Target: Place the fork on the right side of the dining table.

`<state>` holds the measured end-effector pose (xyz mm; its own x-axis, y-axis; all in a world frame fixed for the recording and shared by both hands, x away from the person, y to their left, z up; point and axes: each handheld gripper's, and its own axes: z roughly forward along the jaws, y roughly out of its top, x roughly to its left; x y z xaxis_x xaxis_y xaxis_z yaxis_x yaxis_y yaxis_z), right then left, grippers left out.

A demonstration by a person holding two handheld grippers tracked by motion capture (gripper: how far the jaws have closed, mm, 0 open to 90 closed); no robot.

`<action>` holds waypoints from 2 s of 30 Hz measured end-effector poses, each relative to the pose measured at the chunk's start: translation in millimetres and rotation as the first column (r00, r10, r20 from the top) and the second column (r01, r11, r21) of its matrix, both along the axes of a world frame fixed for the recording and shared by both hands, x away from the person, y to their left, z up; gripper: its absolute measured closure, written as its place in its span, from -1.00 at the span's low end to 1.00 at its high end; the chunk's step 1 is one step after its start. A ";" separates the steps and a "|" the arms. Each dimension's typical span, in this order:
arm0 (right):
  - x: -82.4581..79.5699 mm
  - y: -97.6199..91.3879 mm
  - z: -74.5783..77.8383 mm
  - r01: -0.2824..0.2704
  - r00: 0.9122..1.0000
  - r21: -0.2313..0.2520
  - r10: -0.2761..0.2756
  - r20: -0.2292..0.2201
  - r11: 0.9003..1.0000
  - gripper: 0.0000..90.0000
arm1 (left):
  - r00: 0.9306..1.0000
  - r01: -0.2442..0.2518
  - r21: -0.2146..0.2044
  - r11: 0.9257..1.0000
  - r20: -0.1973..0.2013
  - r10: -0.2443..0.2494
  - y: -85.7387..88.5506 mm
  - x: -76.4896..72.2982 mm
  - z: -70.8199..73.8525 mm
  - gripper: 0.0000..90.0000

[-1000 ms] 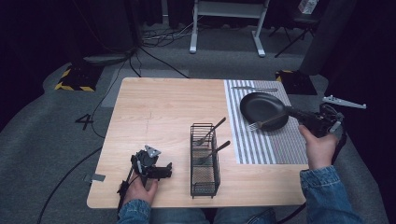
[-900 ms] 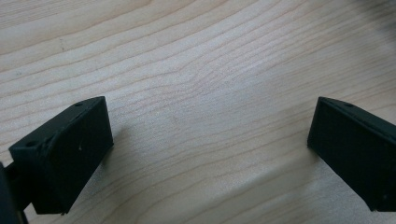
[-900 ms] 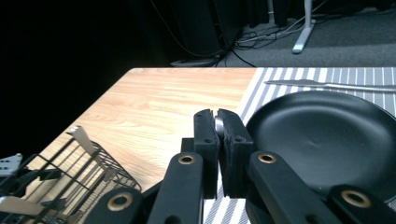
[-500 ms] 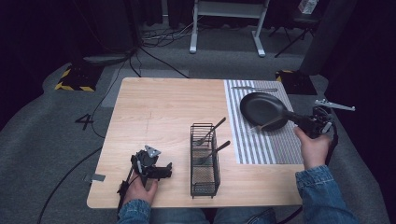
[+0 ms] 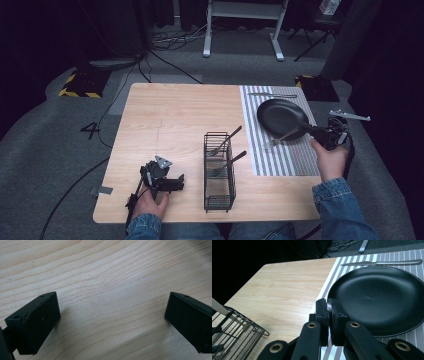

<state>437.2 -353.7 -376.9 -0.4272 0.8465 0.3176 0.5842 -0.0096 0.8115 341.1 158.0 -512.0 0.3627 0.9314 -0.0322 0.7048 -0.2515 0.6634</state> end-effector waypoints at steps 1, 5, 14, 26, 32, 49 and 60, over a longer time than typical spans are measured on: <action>0.0 0.0 0.0 0.000 1.000 0.000 0.000 0.000 1.000 0.93 | 1.000 0.000 0.000 1.000 0.000 0.000 0.0 0.0 0.0 -1.00; 0.3 3.3 -3.2 -0.004 1.000 -0.010 0.004 -0.003 1.000 0.93 | 1.000 0.000 0.000 1.000 0.000 0.000 0.0 0.0 0.0 -1.00; 1.7 4.1 -7.2 -0.004 1.000 -0.010 0.003 -0.016 1.000 0.92 | 1.000 0.000 0.000 1.000 0.000 0.000 0.0 0.0 0.0 -1.00; 13.7 0.5 -10.3 0.044 0.998 -0.069 -0.047 -0.046 0.997 0.73 | 1.000 0.000 0.000 1.000 0.000 0.000 0.0 0.0 0.0 -1.00; 19.5 -4.0 -13.3 0.056 0.995 -0.084 -0.062 -0.073 0.995 0.62 | 1.000 -0.001 0.000 1.000 0.000 0.001 0.0 0.0 0.0 -1.00; 24.4 -24.8 -29.8 0.081 0.985 -0.085 -0.092 -0.143 0.993 0.49 | 1.000 0.000 0.000 1.000 0.000 0.000 0.0 0.0 0.0 -1.00; 28.6 -35.7 -41.7 0.094 0.977 -0.066 -0.105 -0.185 0.993 0.45 | 1.000 -0.001 0.000 1.000 0.000 0.001 0.0 0.0 0.0 -1.00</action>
<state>465.9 -389.4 -418.7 -0.2774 0.9007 0.3343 0.7250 -0.0321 0.6880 341.1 158.0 -512.0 0.3620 0.9316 -0.0324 0.7050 -0.2509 0.6633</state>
